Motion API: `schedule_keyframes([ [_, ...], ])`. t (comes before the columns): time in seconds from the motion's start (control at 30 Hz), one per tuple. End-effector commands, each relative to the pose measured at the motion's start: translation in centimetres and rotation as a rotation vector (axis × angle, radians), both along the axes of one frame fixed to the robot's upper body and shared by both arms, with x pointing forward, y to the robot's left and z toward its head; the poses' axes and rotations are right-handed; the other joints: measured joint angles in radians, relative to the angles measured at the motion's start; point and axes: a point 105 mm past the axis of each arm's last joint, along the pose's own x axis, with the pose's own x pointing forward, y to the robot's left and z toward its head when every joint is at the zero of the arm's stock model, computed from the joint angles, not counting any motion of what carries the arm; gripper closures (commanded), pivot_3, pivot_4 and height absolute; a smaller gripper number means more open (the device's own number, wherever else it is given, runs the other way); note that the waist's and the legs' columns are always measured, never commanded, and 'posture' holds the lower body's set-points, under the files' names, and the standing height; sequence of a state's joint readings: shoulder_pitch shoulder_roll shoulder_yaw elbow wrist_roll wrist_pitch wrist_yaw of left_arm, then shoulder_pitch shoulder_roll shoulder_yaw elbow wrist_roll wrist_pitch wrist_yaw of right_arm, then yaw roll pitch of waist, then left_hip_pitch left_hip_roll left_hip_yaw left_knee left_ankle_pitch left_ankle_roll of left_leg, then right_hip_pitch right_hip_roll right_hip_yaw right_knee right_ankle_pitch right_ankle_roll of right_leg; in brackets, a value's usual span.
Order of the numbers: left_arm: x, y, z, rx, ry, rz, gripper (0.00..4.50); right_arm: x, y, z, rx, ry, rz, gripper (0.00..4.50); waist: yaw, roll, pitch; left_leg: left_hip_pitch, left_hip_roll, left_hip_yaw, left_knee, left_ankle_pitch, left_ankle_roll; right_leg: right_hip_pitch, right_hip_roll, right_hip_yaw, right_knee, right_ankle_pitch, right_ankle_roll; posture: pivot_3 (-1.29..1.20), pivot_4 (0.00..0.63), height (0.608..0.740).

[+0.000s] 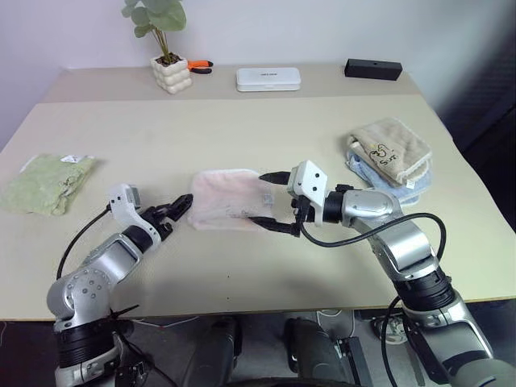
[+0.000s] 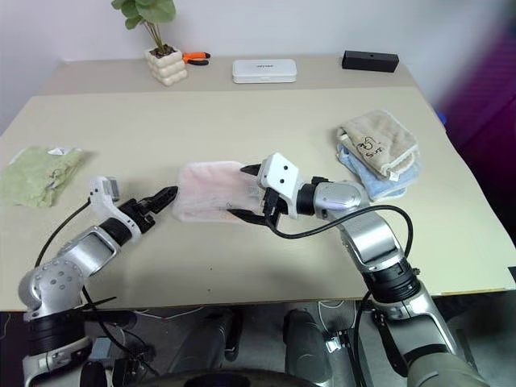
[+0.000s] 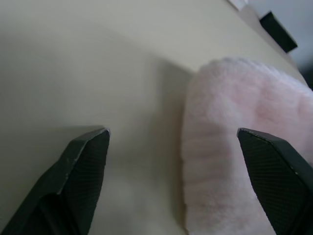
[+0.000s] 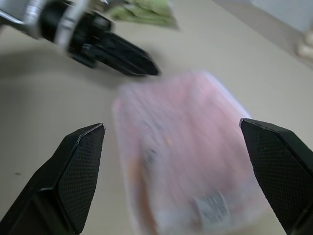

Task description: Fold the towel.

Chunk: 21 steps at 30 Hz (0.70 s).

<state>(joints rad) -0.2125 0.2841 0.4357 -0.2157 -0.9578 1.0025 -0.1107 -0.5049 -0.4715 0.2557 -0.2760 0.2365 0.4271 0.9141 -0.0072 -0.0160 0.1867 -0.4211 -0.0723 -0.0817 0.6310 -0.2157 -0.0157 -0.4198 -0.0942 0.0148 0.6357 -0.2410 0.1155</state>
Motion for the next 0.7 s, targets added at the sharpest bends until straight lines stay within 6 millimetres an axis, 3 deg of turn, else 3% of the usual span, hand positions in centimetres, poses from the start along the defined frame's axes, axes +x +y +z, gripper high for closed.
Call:
schedule_keyframes([
  [0.03,-0.2,-2.8,-0.3,-0.064,0.040,-0.099,0.14,-1.0,0.6,0.8,0.017,-0.039,0.044,0.00,0.000,-0.001,0.000,0.000,0.000,0.000,0.000,0.000,0.000,0.000,0.000,0.000,0.000,0.000,0.000,0.00,0.150,0.729],
  [0.07,-0.2,-3.9,-0.4,-0.075,0.047,-0.139,0.14,-1.1,0.7,0.8,0.018,-0.040,0.045,0.00,0.001,-0.001,0.000,0.000,0.000,0.000,0.000,0.000,0.000,0.000,0.000,0.000,0.000,0.000,0.000,0.00,0.150,0.729],
  [0.17,-0.6,-6.5,-0.7,-0.090,0.060,-0.223,1.01,-1.3,0.9,0.7,0.023,-0.044,0.042,0.00,0.001,-0.001,0.000,0.000,0.000,0.000,0.000,0.000,0.000,0.000,-0.001,0.000,0.000,0.000,0.000,0.00,0.150,0.729],
  [0.4,0.0,-6.4,0.0,-0.118,0.032,-0.198,4.45,-1.2,1.0,0.6,0.025,-0.047,0.024,0.00,-0.004,-0.001,0.000,0.000,0.000,0.000,0.000,0.000,0.000,0.000,0.000,0.000,0.000,0.000,0.000,0.00,0.150,0.729],
  [0.47,0.6,-5.7,1.2,-0.149,-0.027,-0.157,4.48,-1.2,1.0,0.5,0.025,-0.046,0.021,0.00,-0.003,-0.001,0.000,0.000,0.000,0.000,0.000,0.000,0.000,0.000,0.000,0.000,0.000,0.000,0.000,0.00,0.150,0.729],
  [0.53,1.6,-3.5,3.7,-0.183,-0.155,-0.047,4.48,-1.1,0.9,0.4,0.018,-0.045,0.015,0.00,-0.003,-0.001,0.000,0.000,0.000,0.000,0.000,0.000,0.000,0.000,0.000,0.000,0.000,0.000,0.000,0.00,0.150,0.729],
  [0.7,2.8,5.8,10.2,-0.152,-0.424,0.360,4.48,-0.6,0.6,-0.2,-0.005,-0.045,-0.011,0.00,-0.006,-0.001,0.000,0.000,0.001,0.000,-0.001,0.000,-0.001,-0.001,0.000,0.000,0.000,0.000,0.000,0.00,0.150,0.729],
])
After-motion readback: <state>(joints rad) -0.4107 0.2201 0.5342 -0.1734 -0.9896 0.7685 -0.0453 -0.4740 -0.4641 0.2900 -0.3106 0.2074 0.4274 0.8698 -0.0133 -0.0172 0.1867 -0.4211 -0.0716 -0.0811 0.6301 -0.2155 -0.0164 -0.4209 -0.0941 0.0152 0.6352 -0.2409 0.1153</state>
